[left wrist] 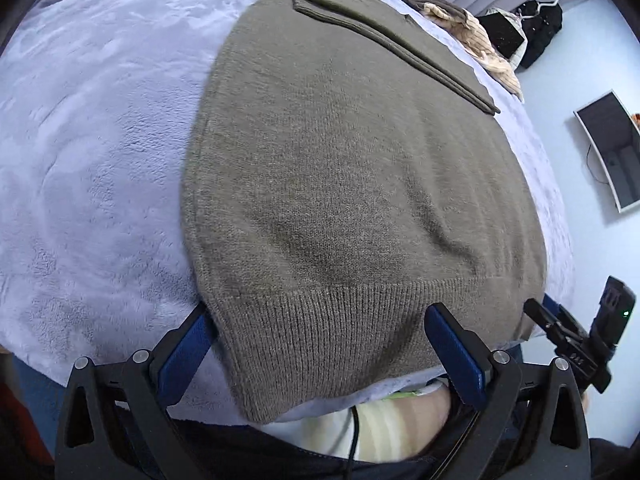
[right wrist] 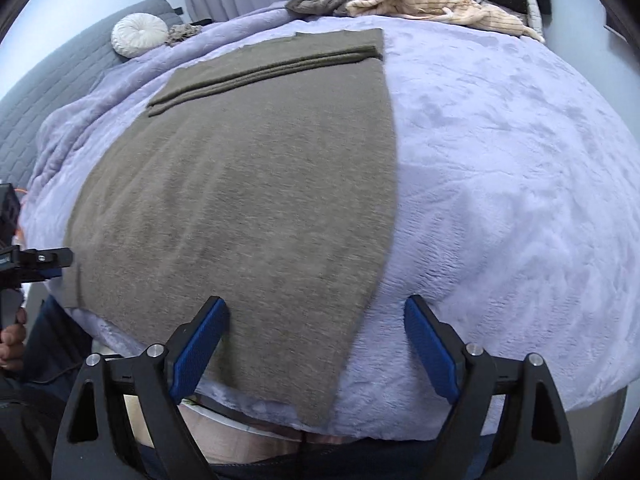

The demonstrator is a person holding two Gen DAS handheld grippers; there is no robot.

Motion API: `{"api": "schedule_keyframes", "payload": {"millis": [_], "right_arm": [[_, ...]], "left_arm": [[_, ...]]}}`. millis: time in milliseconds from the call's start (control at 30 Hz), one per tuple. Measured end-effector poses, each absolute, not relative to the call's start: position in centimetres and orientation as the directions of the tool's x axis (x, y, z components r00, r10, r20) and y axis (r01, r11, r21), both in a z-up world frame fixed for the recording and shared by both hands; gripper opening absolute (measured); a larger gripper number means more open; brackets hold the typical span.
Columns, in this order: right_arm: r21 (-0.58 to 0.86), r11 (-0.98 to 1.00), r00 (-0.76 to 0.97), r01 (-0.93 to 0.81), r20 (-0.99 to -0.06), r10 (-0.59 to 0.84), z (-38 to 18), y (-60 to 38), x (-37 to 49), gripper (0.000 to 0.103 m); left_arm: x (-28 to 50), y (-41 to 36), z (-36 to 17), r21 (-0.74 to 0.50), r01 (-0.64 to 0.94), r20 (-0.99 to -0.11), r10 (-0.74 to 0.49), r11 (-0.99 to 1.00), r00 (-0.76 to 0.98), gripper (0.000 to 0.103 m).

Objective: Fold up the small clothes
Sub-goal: 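Close both grippers side by side on the ribbed sweater hem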

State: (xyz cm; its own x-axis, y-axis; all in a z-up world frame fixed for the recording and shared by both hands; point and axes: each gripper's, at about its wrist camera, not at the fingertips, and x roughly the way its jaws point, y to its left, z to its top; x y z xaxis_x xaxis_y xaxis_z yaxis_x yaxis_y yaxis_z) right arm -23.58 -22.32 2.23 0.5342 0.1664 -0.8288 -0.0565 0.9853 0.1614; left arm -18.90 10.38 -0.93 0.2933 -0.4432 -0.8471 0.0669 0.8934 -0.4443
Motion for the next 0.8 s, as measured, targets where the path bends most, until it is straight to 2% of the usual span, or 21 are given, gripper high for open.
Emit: {"api": "schedule_keyframes", "payload": {"millis": [167, 233, 300, 367, 400, 500, 567, 700, 733, 767, 800], "right_arm": [[0.197, 0.974, 0.547, -0.108, -0.807, 0.223, 2.0, -21.8, -23.6, 0.075], [0.209, 0.972, 0.553, -0.107, -0.800, 0.232, 2.0, -21.7, -23.3, 0.067], [0.214, 0.971, 0.554, -0.108, -0.798, 0.237, 2.1, -22.0, -23.3, 0.058], [0.220, 0.969, 0.552, -0.112, -0.797, 0.245, 2.2, -22.2, -23.5, 0.050], [0.225, 0.967, 0.549, -0.118, -0.797, 0.253, 2.3, -22.2, -23.6, 0.049], [0.236, 0.964, 0.540, -0.125, -0.798, 0.266, 2.1, -22.4, -23.6, 0.051], [0.265, 0.958, 0.535, -0.113, -0.796, 0.284, 1.9, -22.7, -23.5, 0.053], [0.243, 0.963, 0.538, -0.117, -0.799, 0.267, 1.8, -22.1, -23.7, 0.054], [0.228, 0.966, 0.538, -0.123, -0.802, 0.258, 1.9, -21.8, -23.7, 0.055], [0.209, 0.969, 0.538, -0.134, -0.806, 0.248, 1.9, -21.4, -23.8, 0.054], [0.193, 0.971, 0.538, -0.143, -0.808, 0.240, 1.9, -21.2, -23.9, 0.053]], "left_arm": [[-19.0, 11.2, -0.7, -0.520, 0.046, -0.800, -0.505, 0.853, 0.323, 0.102], [-19.1, 11.3, -0.7, -0.518, 0.048, -0.798, -0.503, 0.854, 0.333, 0.100], [-19.4, 11.3, -0.4, -0.507, 0.058, -0.796, -0.494, 0.860, 0.349, 0.089], [-19.8, 11.9, -0.2, -0.513, 0.061, -0.789, -0.498, 0.856, 0.361, 0.073], [-20.0, 12.2, -0.2, -0.520, 0.054, -0.784, -0.502, 0.852, 0.365, 0.071], [-20.1, 12.6, -0.3, -0.540, 0.053, -0.769, -0.518, 0.840, 0.375, 0.072], [-20.1, 12.5, -0.8, -0.542, 0.055, -0.778, -0.525, 0.839, 0.344, 0.089], [-19.6, 10.4, -0.6, -0.458, 0.104, -0.823, -0.466, 0.883, 0.325, 0.090], [-19.7, 10.2, -0.5, -0.440, 0.112, -0.830, -0.451, 0.891, 0.330, 0.086], [-19.8, 10.1, -0.3, -0.427, 0.114, -0.832, -0.439, 0.897, 0.338, 0.072], [-19.9, 10.3, -0.1, -0.424, 0.113, -0.829, -0.435, 0.899, 0.351, 0.063]]}}
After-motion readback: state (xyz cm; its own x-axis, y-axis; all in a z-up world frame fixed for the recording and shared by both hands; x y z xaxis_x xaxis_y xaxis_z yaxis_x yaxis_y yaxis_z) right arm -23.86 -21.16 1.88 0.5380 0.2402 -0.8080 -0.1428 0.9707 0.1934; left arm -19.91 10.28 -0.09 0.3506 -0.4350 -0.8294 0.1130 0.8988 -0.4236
